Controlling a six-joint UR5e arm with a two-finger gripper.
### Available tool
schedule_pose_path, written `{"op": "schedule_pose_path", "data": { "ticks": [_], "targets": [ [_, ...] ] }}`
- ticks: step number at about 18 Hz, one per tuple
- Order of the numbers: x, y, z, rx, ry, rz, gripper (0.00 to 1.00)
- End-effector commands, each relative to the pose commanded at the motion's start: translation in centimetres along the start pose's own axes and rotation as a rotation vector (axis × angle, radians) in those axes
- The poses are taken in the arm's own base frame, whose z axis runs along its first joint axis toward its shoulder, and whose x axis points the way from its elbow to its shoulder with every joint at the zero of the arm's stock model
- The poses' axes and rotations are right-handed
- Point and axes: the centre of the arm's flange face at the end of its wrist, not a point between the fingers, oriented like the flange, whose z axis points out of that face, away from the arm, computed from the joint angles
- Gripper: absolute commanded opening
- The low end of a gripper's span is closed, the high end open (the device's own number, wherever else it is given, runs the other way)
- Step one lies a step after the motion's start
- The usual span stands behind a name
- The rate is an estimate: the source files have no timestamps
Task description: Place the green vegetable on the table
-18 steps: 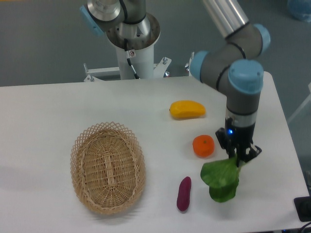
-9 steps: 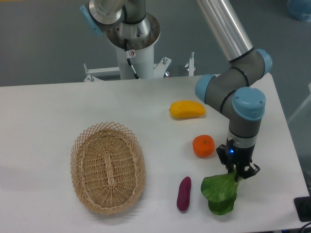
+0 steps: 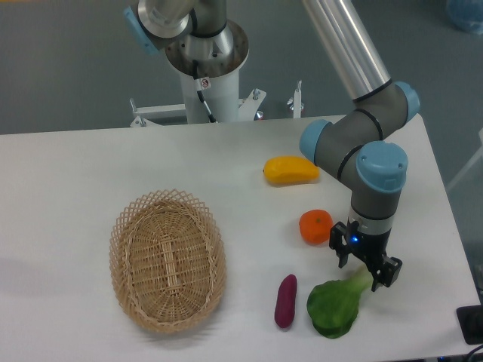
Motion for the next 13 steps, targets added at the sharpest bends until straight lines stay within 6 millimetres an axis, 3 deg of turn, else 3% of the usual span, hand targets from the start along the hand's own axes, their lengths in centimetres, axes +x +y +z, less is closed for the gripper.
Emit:
{"op": "schedule_pose_path", "data": {
  "ticks": [4,6,13],
  "targets": [
    [-1.1,-2.0,-1.8,0.009,-0.043,-0.047,1.0],
    [-2.2,-2.6,-3.9,0.017,-0.083,-0.053,1.0],
    [-2.6,-4.1,-15.9,0.017,-0.237,-0.071,1.0]
  ]
}}
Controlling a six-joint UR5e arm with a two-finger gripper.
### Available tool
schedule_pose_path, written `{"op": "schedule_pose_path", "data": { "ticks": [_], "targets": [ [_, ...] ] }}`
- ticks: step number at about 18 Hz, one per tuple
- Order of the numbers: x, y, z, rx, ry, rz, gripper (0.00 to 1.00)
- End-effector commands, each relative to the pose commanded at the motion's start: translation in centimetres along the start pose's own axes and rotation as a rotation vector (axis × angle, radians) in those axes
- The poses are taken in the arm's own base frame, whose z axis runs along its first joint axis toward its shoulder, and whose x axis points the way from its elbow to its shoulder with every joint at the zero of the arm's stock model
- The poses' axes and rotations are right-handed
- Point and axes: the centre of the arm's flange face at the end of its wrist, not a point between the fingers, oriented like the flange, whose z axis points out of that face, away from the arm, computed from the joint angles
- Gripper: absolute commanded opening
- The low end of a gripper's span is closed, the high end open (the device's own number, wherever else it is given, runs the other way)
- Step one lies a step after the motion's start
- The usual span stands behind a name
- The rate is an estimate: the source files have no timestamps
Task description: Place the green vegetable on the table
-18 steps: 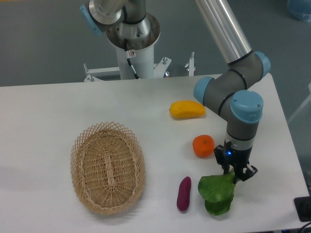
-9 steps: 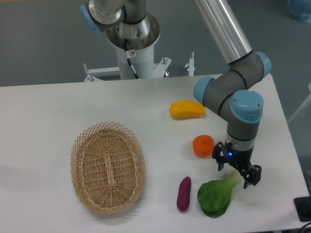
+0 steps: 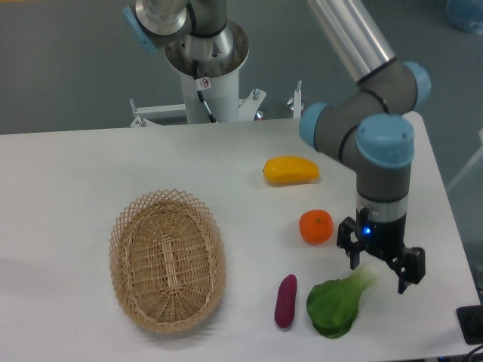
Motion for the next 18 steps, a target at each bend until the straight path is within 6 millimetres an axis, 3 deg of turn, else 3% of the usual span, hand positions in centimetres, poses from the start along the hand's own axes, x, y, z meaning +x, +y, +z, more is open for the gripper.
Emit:
{"op": "schedule_pose_path", "data": {
  "ticks": [2,5,7,10,18],
  "targets": [
    [-0.2,-0.2,-2.6,-0.027,-0.019,0.004,1.0],
    [-0.6,1.2,-3.8,-0.069,0.022,-0.002,1.0],
    [-1.7,4.1,-6.6,-0.106,0.034,-0.046,1.0],
    [-2.7,8.0,-8.8,-0.146,0.108,-0.014,1.0],
    [-3.5,15.6,-10.8,-0.105,0.247,0.146,1.0]
  ]
}}
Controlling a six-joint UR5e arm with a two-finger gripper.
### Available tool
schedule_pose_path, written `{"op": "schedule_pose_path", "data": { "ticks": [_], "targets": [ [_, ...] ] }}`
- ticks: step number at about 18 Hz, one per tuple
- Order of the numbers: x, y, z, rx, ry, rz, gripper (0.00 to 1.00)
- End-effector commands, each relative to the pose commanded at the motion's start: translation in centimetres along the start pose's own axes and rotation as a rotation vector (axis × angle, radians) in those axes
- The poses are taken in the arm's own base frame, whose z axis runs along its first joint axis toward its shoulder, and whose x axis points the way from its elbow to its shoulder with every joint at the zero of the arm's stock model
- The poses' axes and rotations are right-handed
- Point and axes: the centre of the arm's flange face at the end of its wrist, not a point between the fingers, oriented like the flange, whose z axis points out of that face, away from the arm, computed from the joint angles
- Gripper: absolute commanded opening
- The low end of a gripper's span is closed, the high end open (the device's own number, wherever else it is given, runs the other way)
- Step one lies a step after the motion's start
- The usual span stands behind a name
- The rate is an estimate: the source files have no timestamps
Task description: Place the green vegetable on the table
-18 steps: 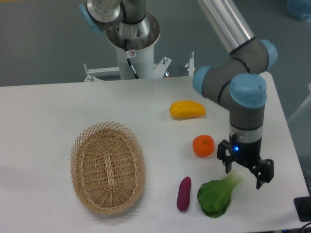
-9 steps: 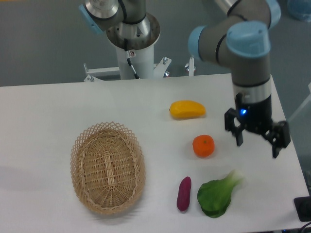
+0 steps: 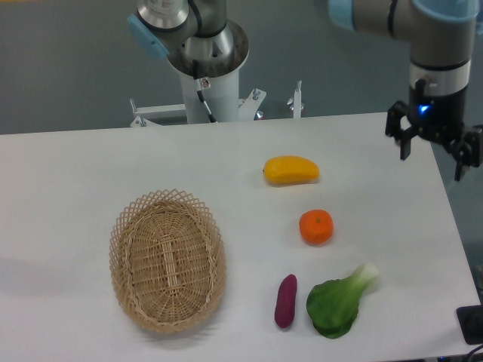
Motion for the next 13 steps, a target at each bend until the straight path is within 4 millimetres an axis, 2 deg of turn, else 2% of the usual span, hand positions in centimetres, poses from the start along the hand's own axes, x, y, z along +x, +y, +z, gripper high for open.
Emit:
{"op": "schedule_pose_path", "data": {
  "ticks": [2,4,10,13],
  "targets": [
    [0.3,2.0,-0.5,0.009,0.015,0.074,1.0],
    [0.7,3.2,-0.4,0.01,0.032,0.11,1.0],
    [0.8,2.6,-0.2,0.014,0.03,0.115,1.0],
    [1.0,2.3,-0.7,0.012,0.023,0.119,1.0]
  ]
}}
